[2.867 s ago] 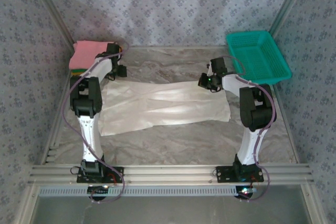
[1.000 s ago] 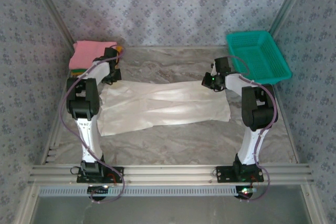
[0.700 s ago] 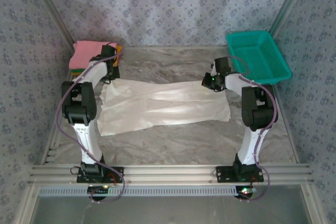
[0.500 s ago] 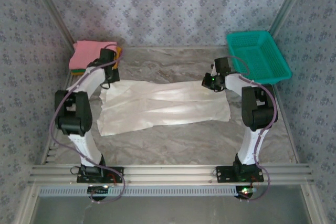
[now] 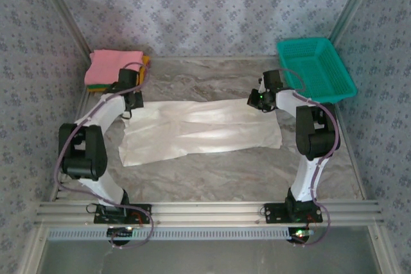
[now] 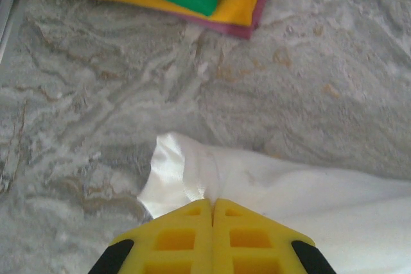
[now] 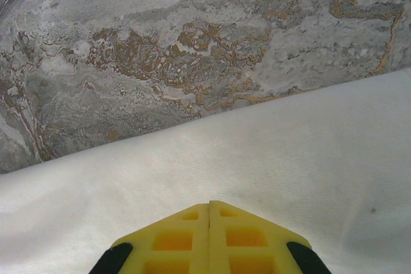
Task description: Fold and stack the t-shirts
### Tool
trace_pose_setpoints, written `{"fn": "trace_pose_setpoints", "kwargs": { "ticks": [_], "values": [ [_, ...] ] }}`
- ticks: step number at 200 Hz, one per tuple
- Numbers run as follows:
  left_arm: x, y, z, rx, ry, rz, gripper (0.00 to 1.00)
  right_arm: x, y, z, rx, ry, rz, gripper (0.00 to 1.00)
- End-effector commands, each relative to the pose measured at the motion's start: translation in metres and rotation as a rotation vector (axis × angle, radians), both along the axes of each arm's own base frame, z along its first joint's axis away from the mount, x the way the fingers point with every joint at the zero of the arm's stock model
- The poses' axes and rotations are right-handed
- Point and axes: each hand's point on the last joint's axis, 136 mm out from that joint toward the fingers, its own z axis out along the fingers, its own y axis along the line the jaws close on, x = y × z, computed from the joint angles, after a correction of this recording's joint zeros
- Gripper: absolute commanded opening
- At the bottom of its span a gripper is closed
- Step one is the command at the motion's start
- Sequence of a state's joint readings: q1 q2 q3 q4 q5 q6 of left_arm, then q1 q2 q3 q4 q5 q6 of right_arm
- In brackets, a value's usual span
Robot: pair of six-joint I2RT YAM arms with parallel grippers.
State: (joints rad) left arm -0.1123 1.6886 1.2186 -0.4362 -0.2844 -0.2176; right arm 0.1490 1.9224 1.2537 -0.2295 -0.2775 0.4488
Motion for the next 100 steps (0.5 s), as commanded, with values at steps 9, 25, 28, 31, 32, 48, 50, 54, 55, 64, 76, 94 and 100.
{"fn": "trace_pose_setpoints", "kwargs": {
  "ticks": [9, 25, 28, 31, 32, 48, 50, 54, 55, 64, 76, 94, 100],
  "values": [
    [0.057, 0.014, 0.019, 0.028, -0.095, 0.004, 0.0, 0.01, -0.008, 0.011, 0.0, -0.021, -0.023, 0.0],
    [0.081, 0.017, 0.013, 0.033, -0.08, -0.004, 0.08, 0.011, -0.009, 0.013, -0.011, -0.024, -0.025, 0.0],
    [0.085, 0.017, 0.012, 0.036, -0.078, -0.005, 0.15, 0.011, -0.01, 0.014, -0.013, -0.025, -0.026, 0.0],
    [0.088, 0.017, 0.01, 0.041, -0.072, -0.004, 0.22, 0.011, -0.01, 0.014, -0.014, -0.025, -0.026, 0.0],
    [0.09, 0.018, 0.011, 0.041, -0.072, -0.002, 0.24, 0.011, -0.01, 0.014, -0.014, -0.024, -0.026, 0.0],
    [0.104, 0.016, 0.006, 0.044, -0.048, -0.01, 0.54, 0.011, -0.009, 0.017, -0.013, -0.027, -0.022, 0.0],
    [0.104, 0.015, 0.005, 0.042, -0.044, -0.013, 0.56, 0.011, -0.009, 0.018, -0.013, -0.026, -0.022, 0.0],
    [0.106, 0.015, 0.007, 0.04, -0.044, -0.013, 0.59, 0.011, -0.01, 0.019, -0.014, -0.029, -0.022, 0.0],
    [0.106, 0.014, 0.006, 0.039, -0.042, -0.014, 0.59, 0.011, -0.01, 0.019, -0.014, -0.028, -0.023, 0.0],
    [0.106, 0.013, 0.007, 0.038, -0.044, -0.011, 0.63, 0.011, -0.009, 0.02, -0.015, -0.03, -0.018, 0.0],
    [0.102, 0.012, 0.013, 0.036, -0.056, -0.007, 0.64, 0.01, -0.007, 0.023, -0.009, -0.034, -0.01, 0.0],
    [0.083, 0.007, 0.024, 0.018, -0.073, 0.004, 0.62, 0.006, 0.002, 0.026, -0.008, -0.037, 0.028, 0.0],
    [0.073, 0.004, 0.027, 0.0, -0.078, 0.011, 0.61, 0.005, 0.007, 0.028, -0.01, -0.041, 0.053, 0.0]
  ]
}}
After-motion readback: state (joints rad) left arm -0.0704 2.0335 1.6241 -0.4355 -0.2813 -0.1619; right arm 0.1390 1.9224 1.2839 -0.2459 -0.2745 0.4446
